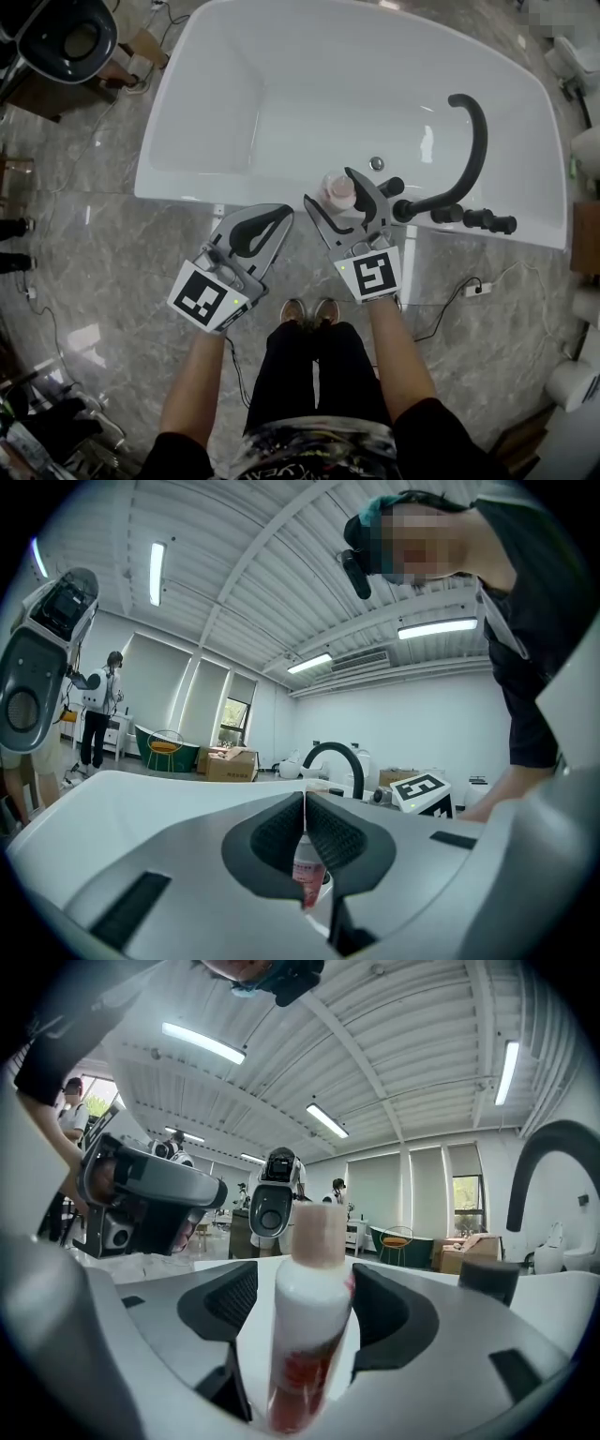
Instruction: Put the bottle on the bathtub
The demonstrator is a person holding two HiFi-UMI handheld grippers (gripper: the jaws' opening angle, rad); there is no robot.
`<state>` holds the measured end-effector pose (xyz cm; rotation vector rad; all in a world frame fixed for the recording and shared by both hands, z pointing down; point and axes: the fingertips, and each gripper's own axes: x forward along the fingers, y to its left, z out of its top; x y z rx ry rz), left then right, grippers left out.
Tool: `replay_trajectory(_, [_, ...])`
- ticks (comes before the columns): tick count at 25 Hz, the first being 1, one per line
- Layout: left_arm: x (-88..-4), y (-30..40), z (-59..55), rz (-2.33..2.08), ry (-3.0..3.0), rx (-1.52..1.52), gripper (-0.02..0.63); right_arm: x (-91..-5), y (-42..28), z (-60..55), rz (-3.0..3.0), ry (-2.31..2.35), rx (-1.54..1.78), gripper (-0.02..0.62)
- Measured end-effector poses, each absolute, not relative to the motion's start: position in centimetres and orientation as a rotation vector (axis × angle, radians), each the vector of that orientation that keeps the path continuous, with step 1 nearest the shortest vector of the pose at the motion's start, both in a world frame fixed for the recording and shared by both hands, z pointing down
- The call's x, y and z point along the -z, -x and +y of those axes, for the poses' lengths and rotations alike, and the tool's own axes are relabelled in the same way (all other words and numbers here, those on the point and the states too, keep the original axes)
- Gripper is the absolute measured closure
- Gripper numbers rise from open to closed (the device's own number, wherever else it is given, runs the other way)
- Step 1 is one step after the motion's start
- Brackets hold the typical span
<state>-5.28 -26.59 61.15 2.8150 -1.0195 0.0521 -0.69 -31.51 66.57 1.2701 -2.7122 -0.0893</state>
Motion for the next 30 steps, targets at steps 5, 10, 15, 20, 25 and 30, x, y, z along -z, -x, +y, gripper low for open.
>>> replay_trajectory(5, [-58.1, 5.4, -26.3, -1.025, -2.831, -0.041, 0.583, -62.5, 0.9, -30.8, -2.736, -1.287, 0.130, 0.285])
replay_trajectory(10, [-54.1, 5.5, -25.4, -1.027, -2.849, -0.035, 0.583, -58.3, 1.0, -29.2, -2.754, -1.293, 0.123, 0.285])
replay_trajectory(15, [-50.2, 5.6, -24.6, -1.034, -2.858, -0.038, 0.583, -53.3, 1.0, -27.6, -2.778, -1.274, 0.156, 0.285])
replay_trajectory(20, [-46.0, 5.8, -23.5, -1.040, -2.850, -0.030, 0.581, -47.1, 0.8, -26.3, -2.815, -1.278, 0.154, 0.285])
replay_trajectory(25, [-41.4, 5.8, -22.2, -1.026, -2.850, -0.020, 0.583, -41.1, 0.8, -24.2, -2.832, -1.246, 0.173, 0.285])
replay_trajectory(30, [-36.5, 5.0, -20.7, -1.000, -2.846, 0.008, 0.583, -35.3, 0.0, -22.2, -2.863, -1.219, 0.160, 0.283])
